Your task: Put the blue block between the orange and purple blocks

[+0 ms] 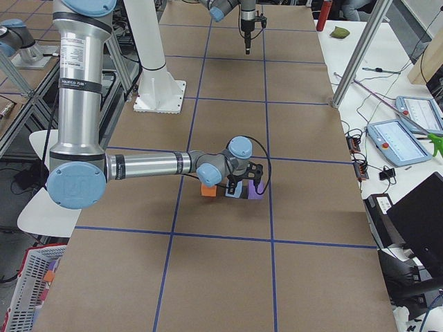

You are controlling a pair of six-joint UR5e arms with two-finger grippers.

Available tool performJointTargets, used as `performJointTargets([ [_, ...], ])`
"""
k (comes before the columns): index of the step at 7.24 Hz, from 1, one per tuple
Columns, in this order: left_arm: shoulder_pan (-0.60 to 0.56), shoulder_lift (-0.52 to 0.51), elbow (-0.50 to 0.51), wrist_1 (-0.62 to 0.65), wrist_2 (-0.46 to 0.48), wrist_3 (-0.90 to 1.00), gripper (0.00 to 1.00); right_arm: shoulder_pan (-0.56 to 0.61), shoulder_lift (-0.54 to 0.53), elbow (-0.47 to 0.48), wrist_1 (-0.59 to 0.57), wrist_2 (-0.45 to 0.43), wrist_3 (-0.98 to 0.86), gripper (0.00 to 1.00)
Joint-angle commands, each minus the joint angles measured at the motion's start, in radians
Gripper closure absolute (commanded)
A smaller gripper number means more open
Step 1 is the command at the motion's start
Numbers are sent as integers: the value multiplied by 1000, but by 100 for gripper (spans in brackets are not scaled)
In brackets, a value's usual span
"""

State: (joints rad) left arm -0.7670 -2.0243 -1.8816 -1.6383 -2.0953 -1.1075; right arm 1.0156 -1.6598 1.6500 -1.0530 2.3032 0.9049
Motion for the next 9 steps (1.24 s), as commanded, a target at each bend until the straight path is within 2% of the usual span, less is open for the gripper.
performJointTargets([
  [1,0,-1,-1,0,1,0,1,0,0,4,1,2,0,0],
  [4,0,-1,-7,2,1,-6,1,6,-11,45,19,1,-1,0],
  [6,-8,3,-19,6,0,-12,1,64,-108,147,101,-13,-9,0],
  [8,-61,145,-123,11,-5,53,1,194,-120,154,134,7,-68,0],
  [9,-101,248,-178,9,-5,157,1,243,-120,145,121,15,-172,0],
])
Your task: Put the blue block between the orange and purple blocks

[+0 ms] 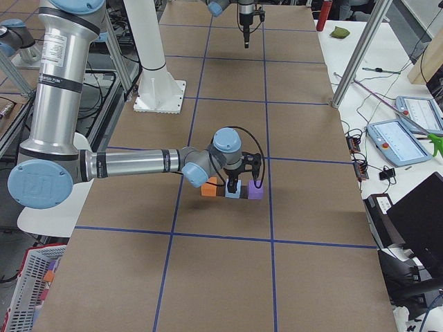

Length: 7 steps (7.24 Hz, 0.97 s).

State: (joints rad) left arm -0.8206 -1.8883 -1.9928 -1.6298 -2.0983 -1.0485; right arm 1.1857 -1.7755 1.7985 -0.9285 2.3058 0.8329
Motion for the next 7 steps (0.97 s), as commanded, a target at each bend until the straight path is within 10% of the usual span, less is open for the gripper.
performJointTargets([
  [1,-110,188,-84,1,-3,231,1,118,1,-7,-41,20,-157,0],
  [4,-396,345,-29,2,-170,699,1,233,54,-4,-269,91,-391,0],
  [7,-659,345,231,-10,-313,1118,1,284,131,-4,-468,93,-540,0],
])
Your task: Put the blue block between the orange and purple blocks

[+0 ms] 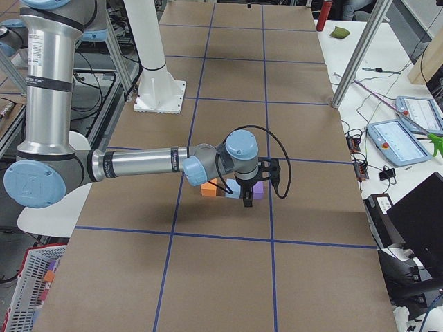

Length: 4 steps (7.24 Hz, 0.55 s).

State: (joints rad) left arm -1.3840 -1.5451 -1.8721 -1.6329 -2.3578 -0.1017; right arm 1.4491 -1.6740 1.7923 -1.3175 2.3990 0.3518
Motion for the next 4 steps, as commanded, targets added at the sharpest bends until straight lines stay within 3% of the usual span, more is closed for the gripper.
performJointTargets([
  [1,-122,2,151,-10,-49,227,1,34,28,-2,-86,-4,-79,0],
  [3,-158,-1,177,-8,-38,293,1,43,31,-8,-117,-8,-135,0],
  [4,-173,-6,177,-7,25,319,1,40,31,-8,-118,-9,-143,0],
])
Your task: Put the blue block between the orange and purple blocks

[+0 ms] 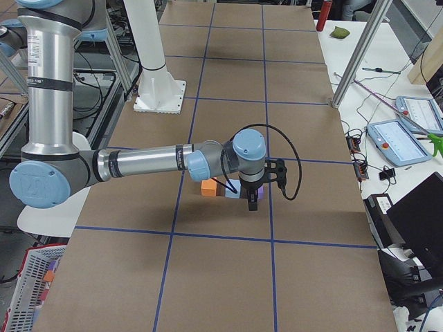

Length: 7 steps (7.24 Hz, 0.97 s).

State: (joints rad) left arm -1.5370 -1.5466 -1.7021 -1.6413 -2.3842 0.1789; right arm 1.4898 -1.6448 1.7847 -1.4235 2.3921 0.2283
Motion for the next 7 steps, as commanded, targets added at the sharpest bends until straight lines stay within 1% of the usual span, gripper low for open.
performJointTargets([
  [1,-20,-10,10,2,65,31,1,-8,13,8,-12,-4,-20,0],
  [3,-20,-13,22,0,65,27,1,-31,19,1,-24,-17,-21,0],
  [4,-20,-13,19,0,59,27,1,-37,19,-2,-28,-46,-43,0],
  [5,-20,-10,19,0,57,25,1,-37,17,-2,-82,-65,-97,0],
  [6,-20,-9,22,2,57,24,1,-22,22,2,-171,-64,-191,0],
  [7,-20,-12,42,-2,57,24,1,-16,19,7,-192,-56,-223,0],
])
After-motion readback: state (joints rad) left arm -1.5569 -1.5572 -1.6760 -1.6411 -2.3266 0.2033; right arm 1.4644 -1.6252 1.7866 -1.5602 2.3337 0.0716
